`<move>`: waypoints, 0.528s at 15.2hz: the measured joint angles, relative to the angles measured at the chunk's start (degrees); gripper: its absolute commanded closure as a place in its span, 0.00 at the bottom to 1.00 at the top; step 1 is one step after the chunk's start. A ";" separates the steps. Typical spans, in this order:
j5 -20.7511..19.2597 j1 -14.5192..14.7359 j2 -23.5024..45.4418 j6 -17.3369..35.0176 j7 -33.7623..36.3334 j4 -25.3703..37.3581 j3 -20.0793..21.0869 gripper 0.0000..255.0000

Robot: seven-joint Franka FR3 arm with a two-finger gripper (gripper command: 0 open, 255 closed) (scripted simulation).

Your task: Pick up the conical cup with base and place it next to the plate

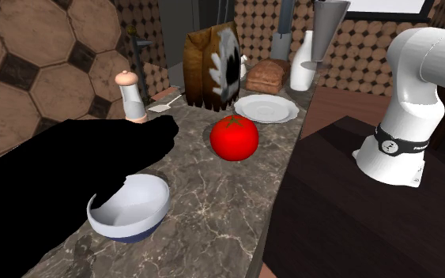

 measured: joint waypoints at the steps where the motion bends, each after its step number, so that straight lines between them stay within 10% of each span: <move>1: -0.17 -0.10 -0.22 0.56 0.19 -0.74 -0.14 1.00; 8: -1.72 -0.69 -1.46 5.02 1.31 -6.08 -1.90 1.00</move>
